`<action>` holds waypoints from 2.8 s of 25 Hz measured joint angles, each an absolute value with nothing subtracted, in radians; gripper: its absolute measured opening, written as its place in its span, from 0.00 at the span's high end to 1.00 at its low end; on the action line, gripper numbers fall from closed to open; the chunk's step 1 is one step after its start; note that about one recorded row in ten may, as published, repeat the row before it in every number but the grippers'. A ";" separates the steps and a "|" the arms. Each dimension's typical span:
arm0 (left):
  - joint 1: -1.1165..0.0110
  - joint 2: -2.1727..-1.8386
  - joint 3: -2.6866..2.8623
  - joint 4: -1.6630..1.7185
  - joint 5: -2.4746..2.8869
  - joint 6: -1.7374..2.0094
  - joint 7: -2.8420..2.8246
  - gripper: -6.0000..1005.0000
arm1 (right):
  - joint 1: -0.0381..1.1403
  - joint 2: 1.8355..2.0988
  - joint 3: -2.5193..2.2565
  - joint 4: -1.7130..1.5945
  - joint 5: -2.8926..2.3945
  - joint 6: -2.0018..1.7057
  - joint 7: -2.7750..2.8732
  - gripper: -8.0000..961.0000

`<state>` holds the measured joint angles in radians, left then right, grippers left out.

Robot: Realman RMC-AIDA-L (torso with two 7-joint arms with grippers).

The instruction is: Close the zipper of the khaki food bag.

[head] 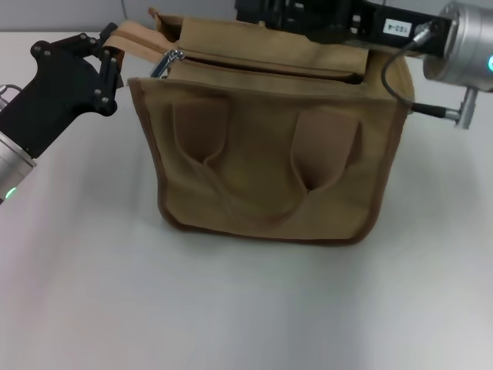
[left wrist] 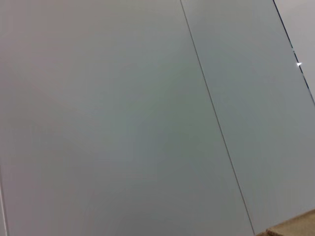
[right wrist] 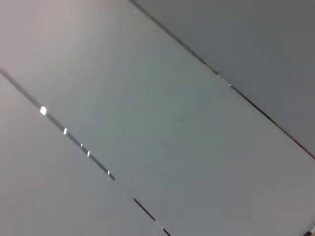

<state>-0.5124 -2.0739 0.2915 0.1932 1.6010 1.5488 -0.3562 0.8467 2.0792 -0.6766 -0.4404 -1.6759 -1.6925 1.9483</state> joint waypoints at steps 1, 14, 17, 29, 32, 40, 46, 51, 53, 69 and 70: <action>-0.513 -2.074 0.291 0.193 1.600 1.552 -0.356 0.98 | 0.849 2.081 -0.684 -0.451 -1.676 -1.693 1.927 0.29; -0.513 -2.074 0.291 0.185 1.591 1.555 -0.356 0.98 | 0.827 2.083 -0.735 -0.515 -1.632 -1.664 1.493 0.29; -0.509 -2.074 0.290 0.183 1.584 1.557 -0.356 0.98 | 0.832 2.081 -0.783 -0.516 -1.632 -1.630 1.534 0.29; -0.513 -2.074 0.290 0.176 1.577 1.563 -0.359 0.98 | 0.890 2.077 -0.951 -0.606 -1.682 -1.586 2.046 0.29; -0.513 -2.074 0.290 0.172 1.577 1.565 -0.356 0.98 | 0.891 2.077 -0.948 -0.605 -1.683 -1.572 2.115 0.29; -0.505 -2.074 0.290 0.170 1.577 1.581 -0.356 0.98 | 0.884 2.075 -0.941 -0.601 -1.682 -1.546 2.274 0.29; -0.512 -2.074 0.290 0.170 1.577 1.582 -0.356 0.97 | 0.888 2.076 -0.949 -0.578 -1.681 -1.492 2.343 0.29; -0.514 -2.074 0.290 0.168 1.577 1.583 -0.356 0.97 | 0.915 2.078 -0.951 -0.548 -1.683 -1.464 2.366 0.29; -0.517 -2.075 0.290 0.163 1.576 1.584 -0.356 0.97 | 0.929 2.078 -0.952 -0.526 -1.684 -1.458 2.366 0.29; -0.537 -2.076 0.281 0.156 1.571 1.593 -0.362 0.97 | 0.984 2.080 -1.054 -0.502 -1.697 -1.362 2.419 0.29; -0.537 -2.076 0.281 0.156 1.571 1.593 -0.362 0.97 | 0.984 2.080 -1.054 -0.502 -1.697 -1.362 2.419 0.29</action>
